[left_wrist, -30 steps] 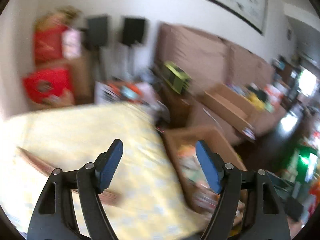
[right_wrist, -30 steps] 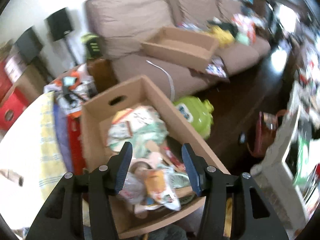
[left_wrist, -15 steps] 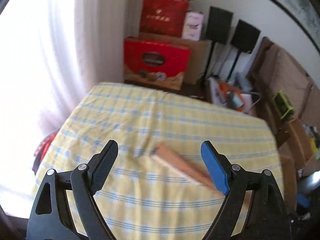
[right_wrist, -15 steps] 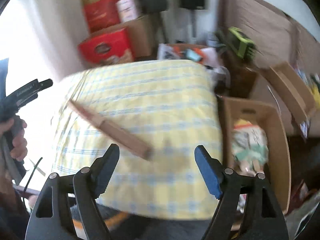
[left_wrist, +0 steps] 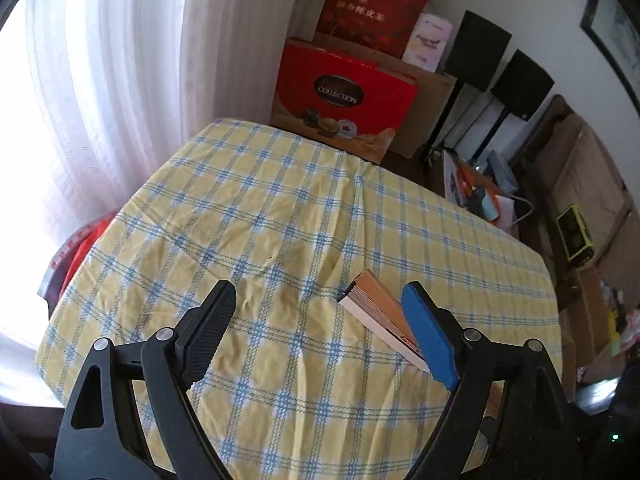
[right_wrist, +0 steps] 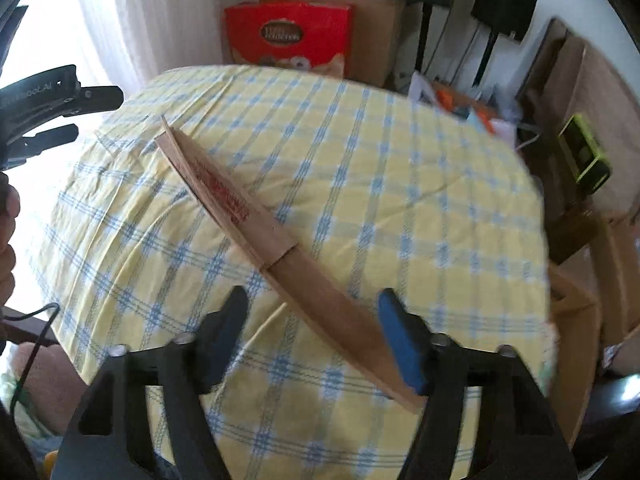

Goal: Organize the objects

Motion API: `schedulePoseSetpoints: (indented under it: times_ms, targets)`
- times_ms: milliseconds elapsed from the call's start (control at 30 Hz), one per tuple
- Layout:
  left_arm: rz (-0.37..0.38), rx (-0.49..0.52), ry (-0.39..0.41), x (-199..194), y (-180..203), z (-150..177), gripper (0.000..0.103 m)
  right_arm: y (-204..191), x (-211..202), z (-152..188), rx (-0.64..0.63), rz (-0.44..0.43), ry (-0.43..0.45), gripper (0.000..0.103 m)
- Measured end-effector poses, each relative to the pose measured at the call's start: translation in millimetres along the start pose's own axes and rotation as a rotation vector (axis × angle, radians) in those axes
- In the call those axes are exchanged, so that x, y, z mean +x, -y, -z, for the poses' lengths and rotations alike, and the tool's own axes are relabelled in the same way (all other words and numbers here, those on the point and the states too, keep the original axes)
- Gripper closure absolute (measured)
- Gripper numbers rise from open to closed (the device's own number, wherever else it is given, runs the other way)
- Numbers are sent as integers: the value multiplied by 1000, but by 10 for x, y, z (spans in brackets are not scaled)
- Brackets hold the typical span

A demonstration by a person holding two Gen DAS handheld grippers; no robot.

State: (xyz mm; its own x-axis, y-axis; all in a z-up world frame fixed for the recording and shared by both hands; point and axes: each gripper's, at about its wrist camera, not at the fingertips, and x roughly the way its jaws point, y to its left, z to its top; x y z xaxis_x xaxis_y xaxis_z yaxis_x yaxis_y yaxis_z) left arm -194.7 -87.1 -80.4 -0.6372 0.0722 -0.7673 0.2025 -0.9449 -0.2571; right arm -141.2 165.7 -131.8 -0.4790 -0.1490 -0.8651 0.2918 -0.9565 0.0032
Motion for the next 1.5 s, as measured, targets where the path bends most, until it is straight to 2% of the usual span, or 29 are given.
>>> schedulePoseSetpoints:
  times_ms: [100, 233, 333, 400, 467, 500, 600, 767, 933, 1100, 1167, 1233, 1300, 1500]
  targets:
    - [28, -3, 15, 100, 0, 3, 20, 30, -83, 80, 10, -16, 18, 43]
    - [54, 42, 5, 243, 89, 45, 20, 206, -229, 244, 95, -59, 24, 43]
    - [91, 90, -9, 347, 225, 91, 20, 441, -374, 400, 226, -81, 42, 40]
    - [133, 133, -45, 451, 356, 133, 20, 647, -499, 514, 351, -123, 88, 39]
    - [170, 148, -88, 545, 444, 189, 20, 767, -567, 563, 431, -128, 105, 38]
    - [183, 154, -123, 610, 492, 230, 20, 795, -588, 571, 450, -122, 100, 38]
    - [149, 250, -119, 626, 704, 336, 19, 829, -581, 563, 463, -102, 75, 38]
    - [181, 321, -156, 589, 932, 437, 22, 917, -532, 618, 515, -125, 44, 38]
    - [183, 409, -172, 534, 1205, 552, 33, 1021, -550, 698, 554, -111, 48, 38]
    - [179, 318, -167, 540, 1155, 487, 48, 1115, -638, 739, 576, -71, 69, 38]
    - [187, 297, -169, 536, 1102, 470, 54, 1148, -704, 753, 599, -57, 107, 38]
    - [212, 252, -195, 534, 1037, 447, 66, 1185, -763, 758, 626, -55, 141, 38]
    - [234, 214, -231, 540, 1005, 431, 71, 1213, -801, 761, 637, -55, 156, 38]
    - [224, 237, -262, 463, 1129, 475, 80, 1276, -818, 767, 663, -48, 158, 38]
